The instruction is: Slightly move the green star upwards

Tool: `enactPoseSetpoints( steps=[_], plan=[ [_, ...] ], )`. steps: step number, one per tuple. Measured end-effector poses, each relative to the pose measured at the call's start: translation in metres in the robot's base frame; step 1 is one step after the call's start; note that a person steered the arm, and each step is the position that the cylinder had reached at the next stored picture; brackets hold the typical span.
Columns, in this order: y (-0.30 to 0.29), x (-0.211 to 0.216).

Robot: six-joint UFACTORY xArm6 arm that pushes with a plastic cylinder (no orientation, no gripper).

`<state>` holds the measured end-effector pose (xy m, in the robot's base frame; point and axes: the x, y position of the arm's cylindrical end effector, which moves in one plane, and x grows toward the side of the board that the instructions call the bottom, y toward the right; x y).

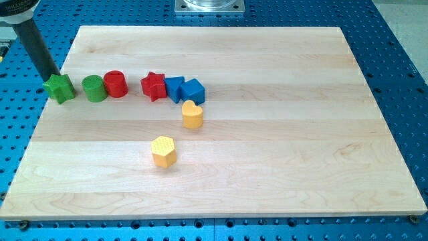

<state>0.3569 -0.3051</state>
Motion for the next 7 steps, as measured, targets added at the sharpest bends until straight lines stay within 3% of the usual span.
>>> enactPoseSetpoints(
  steps=[3,4,5,6,7],
  plan=[
    [0.0,0.056],
    [0.0,0.125],
    [0.002,0.15],
    [0.009,0.103],
    [0.014,0.084]
  ],
)
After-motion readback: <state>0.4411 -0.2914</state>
